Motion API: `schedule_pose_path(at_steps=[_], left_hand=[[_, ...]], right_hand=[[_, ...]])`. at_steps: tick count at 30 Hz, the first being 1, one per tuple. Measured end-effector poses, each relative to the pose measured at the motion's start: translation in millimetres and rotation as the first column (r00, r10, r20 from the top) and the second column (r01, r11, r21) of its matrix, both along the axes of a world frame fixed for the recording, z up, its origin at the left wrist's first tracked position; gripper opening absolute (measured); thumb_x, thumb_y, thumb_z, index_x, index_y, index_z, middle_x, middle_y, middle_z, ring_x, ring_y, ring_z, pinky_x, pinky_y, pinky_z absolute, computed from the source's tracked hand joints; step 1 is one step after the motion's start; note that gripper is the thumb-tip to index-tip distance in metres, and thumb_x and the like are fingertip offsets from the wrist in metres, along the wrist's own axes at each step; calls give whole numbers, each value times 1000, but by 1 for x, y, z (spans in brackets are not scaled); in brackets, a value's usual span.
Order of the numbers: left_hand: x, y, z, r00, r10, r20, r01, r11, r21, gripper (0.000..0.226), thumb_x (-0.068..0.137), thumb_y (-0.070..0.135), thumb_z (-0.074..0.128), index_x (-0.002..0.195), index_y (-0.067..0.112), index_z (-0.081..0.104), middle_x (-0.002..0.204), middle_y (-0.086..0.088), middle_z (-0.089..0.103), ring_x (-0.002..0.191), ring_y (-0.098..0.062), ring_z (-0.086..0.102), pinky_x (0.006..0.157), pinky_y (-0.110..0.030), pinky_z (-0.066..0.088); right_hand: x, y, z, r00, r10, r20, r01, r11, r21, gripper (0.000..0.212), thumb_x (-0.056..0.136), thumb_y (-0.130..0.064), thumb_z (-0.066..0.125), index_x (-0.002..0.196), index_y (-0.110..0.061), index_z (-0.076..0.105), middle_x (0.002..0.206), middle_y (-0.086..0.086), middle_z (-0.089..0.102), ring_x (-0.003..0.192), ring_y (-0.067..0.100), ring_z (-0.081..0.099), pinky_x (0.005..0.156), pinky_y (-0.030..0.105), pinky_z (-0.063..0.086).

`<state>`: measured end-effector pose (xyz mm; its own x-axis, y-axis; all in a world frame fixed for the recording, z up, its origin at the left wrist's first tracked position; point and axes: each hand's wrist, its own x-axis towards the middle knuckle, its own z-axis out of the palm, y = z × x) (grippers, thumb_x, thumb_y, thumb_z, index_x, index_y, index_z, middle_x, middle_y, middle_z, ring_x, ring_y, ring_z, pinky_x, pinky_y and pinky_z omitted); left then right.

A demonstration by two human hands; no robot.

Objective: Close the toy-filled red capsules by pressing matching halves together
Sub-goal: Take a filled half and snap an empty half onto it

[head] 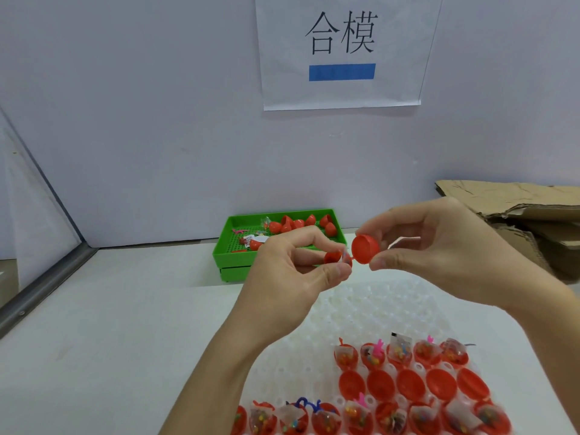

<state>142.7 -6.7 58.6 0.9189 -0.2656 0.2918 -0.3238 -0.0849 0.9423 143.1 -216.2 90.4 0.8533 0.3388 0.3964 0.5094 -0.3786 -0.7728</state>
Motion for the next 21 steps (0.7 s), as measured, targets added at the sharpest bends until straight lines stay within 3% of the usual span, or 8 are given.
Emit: schedule_pose_path(at_steps=[3,5,11,18,21], left_hand=[[-2,-4,1,999,33,13,-34,996,83,9,83,10,78,90,12,72,83,-6,77,82,-25,75,83,-49,60],[-3,-6,1,996,70,53,-77,984,158,8,83,13,79,87,18,73,81,-1,77,80,-18,74,80,-46,60],[-4,-6,2,975,164,151,-198,949,247,16,78,18,84,86,29,75,80,12,75,79,0,70,72,-23,59],[-5,-10,2,962,194,190,-240,936,259,33,72,18,88,95,28,66,81,8,75,73,5,70,72,-18,57],[-5,-10,3,953,214,213,-265,931,250,33,70,21,89,90,29,64,83,4,74,74,3,70,72,-18,57]], right_hand=[[-2,8,-1,1000,-6,13,6,1000,7,25,65,-31,83,89,-25,79,86,-2,77,81,15,74,79,41,61],[-3,13,-4,1000,-12,-24,13,1000,14,21,70,-24,86,89,-26,78,83,-4,78,81,13,76,82,44,60],[-2,21,-7,997,-79,28,79,997,-6,31,68,-2,87,89,-21,75,76,-12,77,72,4,74,73,14,57],[-3,24,-6,990,-128,60,126,991,35,30,69,-1,85,77,-28,74,74,-15,76,70,2,74,70,11,55],[-3,23,-7,989,-128,75,125,991,44,34,70,0,84,76,-32,74,75,-14,77,71,4,74,72,13,56]])
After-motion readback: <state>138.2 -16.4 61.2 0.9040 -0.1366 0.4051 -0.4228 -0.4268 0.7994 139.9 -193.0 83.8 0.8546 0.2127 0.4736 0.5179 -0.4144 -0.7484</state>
